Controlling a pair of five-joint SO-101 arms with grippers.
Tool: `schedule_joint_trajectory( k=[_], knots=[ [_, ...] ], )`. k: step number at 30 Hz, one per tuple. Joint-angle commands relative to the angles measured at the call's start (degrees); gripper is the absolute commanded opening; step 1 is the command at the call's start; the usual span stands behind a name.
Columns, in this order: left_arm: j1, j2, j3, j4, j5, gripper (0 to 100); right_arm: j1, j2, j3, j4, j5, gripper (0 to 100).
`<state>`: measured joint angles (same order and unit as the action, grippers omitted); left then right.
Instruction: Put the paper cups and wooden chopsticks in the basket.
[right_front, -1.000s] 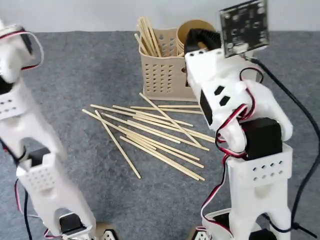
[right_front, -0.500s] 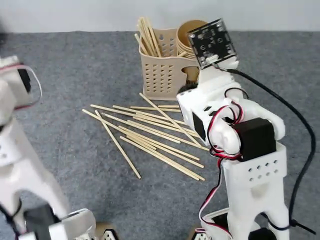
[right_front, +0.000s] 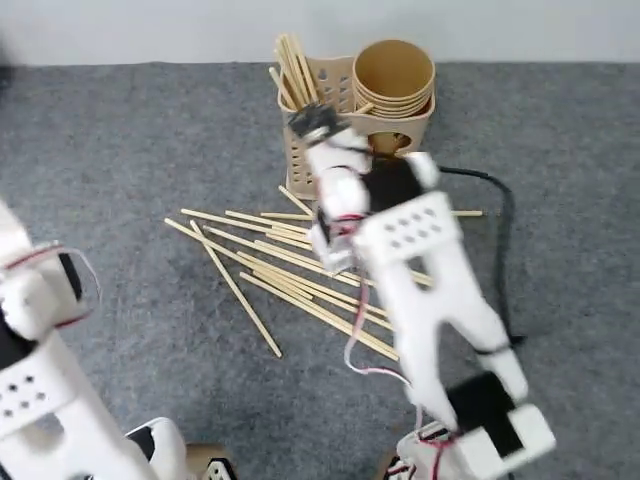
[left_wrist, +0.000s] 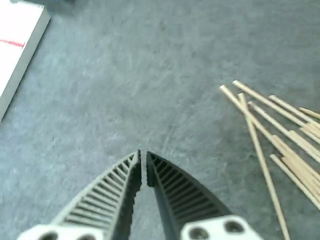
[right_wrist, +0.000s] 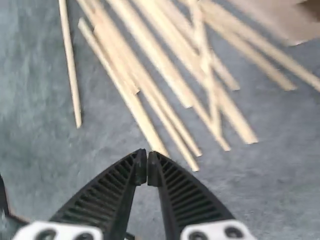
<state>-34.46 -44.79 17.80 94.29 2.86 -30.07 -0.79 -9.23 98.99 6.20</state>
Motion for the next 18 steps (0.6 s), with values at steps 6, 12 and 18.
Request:
schedule_joint_trajectory(
  k=[6,12,18],
  knots=[
    [-3.16,-20.22,30.2,-11.87,-6.95,1,-6.73,4.79,11.96,-13.49,0.79,13.7],
    [-3.25,-27.43,39.25,-15.74,-9.23,1,-7.52,5.32,18.37,-26.51,0.62,14.3],
    [-2.9,-27.52,46.64,-20.75,-9.23,1,-7.78,7.34,20.84,-33.8,0.88,23.7]
  ],
)
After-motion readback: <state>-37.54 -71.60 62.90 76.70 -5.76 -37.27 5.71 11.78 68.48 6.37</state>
